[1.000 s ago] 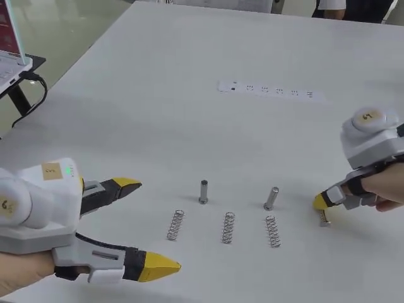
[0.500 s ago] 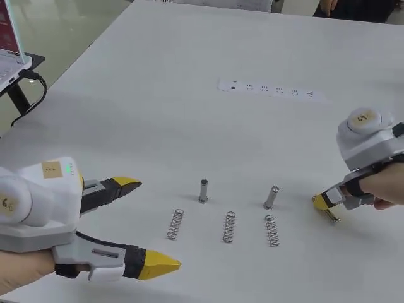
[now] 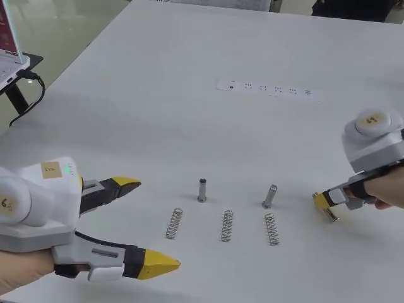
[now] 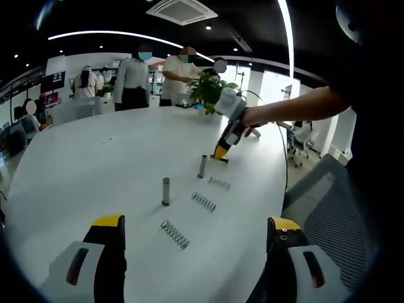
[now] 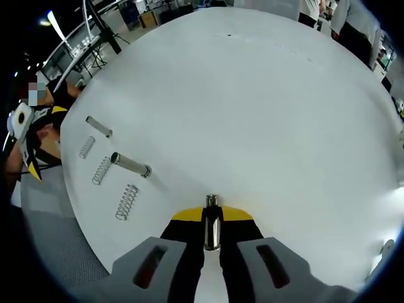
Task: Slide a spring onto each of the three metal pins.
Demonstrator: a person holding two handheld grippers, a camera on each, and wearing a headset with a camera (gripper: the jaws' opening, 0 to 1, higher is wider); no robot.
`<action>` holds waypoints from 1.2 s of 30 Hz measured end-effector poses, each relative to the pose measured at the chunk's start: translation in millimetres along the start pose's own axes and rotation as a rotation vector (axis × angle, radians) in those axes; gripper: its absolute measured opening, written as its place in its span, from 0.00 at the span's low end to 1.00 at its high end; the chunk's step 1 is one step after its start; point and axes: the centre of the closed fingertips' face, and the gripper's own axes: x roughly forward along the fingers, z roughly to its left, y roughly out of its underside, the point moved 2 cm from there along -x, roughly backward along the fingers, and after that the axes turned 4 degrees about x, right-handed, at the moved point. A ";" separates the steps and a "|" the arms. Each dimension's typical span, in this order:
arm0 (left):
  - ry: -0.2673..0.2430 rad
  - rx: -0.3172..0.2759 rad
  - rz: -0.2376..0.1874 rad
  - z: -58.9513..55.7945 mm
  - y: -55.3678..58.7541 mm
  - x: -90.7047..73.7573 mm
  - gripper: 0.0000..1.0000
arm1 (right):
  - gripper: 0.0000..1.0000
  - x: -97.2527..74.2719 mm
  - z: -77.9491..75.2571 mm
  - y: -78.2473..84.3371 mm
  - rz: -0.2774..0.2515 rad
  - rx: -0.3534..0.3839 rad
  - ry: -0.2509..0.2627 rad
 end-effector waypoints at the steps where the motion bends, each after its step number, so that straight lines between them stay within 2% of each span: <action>1: 0.000 -0.001 0.000 0.1 -0.1 0.0 0.90 | 0.05 -0.8 0.5 0.5 -0.001 0.002 0.001; 20: -0.002 0.005 0.004 0.8 -1.8 0.4 0.89 | 0.05 -12.4 6.3 -7.1 -0.095 -0.054 -0.012; 23: -0.002 0.002 0.004 0.4 -1.1 0.4 0.89 | 0.05 -13.9 9.4 -7.4 -0.113 -0.075 -0.015; 25: -0.001 0.005 0.008 0.1 -0.2 0.6 0.89 | 0.05 -15.1 11.8 -8.9 -0.137 -0.117 -0.017; 36: -0.005 0.007 0.001 1.5 -2.2 0.9 0.89 | 0.05 -22.5 11.2 -7.1 -0.189 -0.131 -0.006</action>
